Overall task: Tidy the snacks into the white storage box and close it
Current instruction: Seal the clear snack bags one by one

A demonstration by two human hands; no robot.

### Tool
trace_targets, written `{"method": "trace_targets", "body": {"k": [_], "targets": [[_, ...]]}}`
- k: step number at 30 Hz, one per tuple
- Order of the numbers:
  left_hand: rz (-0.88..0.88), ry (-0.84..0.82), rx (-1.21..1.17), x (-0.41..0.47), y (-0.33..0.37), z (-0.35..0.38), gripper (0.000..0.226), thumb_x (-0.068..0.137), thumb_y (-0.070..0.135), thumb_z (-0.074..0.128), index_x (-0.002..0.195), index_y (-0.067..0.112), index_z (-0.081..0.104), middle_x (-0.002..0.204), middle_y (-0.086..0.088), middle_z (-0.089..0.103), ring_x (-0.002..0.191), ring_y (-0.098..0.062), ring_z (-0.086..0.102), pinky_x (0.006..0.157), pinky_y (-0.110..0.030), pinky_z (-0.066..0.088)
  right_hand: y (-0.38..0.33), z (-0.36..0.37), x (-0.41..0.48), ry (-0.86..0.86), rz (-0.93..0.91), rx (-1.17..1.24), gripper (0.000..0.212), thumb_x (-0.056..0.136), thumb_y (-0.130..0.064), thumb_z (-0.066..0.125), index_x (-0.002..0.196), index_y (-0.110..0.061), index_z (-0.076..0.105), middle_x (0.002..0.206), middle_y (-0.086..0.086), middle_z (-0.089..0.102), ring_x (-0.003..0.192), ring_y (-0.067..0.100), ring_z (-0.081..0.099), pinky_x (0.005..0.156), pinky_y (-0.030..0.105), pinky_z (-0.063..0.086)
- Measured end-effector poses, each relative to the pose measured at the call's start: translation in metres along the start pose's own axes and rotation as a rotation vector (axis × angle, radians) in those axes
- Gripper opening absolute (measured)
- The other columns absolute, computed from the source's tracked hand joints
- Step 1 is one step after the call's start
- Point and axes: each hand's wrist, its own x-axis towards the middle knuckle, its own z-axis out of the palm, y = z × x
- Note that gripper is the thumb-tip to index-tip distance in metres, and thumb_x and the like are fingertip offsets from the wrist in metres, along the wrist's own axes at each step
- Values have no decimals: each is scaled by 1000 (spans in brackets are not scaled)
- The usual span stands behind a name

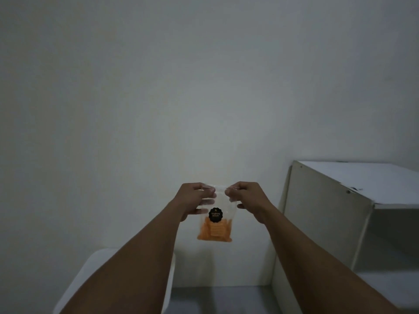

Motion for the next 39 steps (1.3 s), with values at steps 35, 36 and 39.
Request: {"method": "trace_targets", "body": {"k": [35,36,39], "targets": [[169,83,-76,-17,31,9,10,86,8,72,82,1,66,86,-14,69,77,-22,68,79,-35,61,-31,-19,-23,25,-94,125,3,87,-6,64,87,-6,67,93,13,75,84,18,71,80,38,56],[184,101,-58,-16,32,10,11,85,7,73,79,0,65,84,-14,69,73,-21,67,79,-35,61,-30,-19,-22,12,-82,125,3,87,-8,66,88,-6,67,93,13,75,84,18,71,78,37,56],[219,116,4,-13,37,13,13,84,7,74,79,-2,67,80,-15,68,67,-21,65,73,-30,59,-28,-17,-20,-19,-69,83,16,85,-16,70,93,-1,70,86,9,73,81,17,69,75,35,55]]}}
